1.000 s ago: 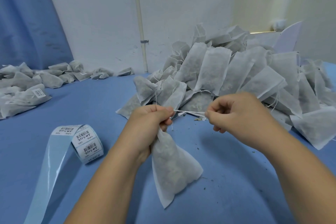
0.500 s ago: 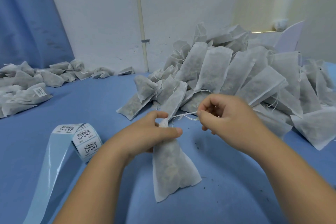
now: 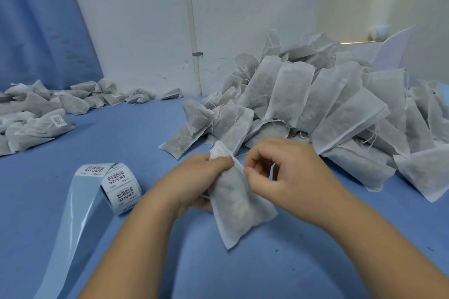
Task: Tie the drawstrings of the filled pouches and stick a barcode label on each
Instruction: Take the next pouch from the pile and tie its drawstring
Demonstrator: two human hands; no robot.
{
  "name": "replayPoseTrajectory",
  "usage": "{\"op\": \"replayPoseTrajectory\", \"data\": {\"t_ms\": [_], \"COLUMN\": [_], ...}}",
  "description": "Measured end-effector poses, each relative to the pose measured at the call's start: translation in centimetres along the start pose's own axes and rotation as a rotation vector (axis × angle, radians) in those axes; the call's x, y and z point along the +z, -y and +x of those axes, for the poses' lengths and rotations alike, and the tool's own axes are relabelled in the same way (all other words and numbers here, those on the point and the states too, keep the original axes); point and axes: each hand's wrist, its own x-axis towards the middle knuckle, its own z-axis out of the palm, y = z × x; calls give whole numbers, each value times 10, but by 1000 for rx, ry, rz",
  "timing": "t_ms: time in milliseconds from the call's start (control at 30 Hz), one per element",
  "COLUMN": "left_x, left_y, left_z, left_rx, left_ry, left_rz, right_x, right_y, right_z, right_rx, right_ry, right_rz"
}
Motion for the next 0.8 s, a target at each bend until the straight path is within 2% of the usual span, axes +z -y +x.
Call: {"op": "replayPoseTrajectory", "data": {"t_ms": [100, 267, 400, 500, 700, 800], "left_x": [6, 9, 5, 3, 5, 5], "left_y": [-2, -5, -5, -7, -6, -6], "left_z": [0, -1, -2, -1, -1, -2], "left_rx": [55, 89, 55, 64, 224, 245], "left_ry": [-58, -61, -18, 19, 63, 37], "left_rz": [-49, -85, -261, -385, -355, -383], "right_x": [6, 11, 9, 6, 7, 7], "right_y": [3, 3, 0, -3, -8, -8], "right_z": [-1, -2, -1, -2, 1, 2], "right_rx": [-63, -71, -52, -31, 8, 83], "right_ry": [25, 88, 70, 22, 8, -45], "right_rz": [-79, -119, -131, -100, -61, 57]}}
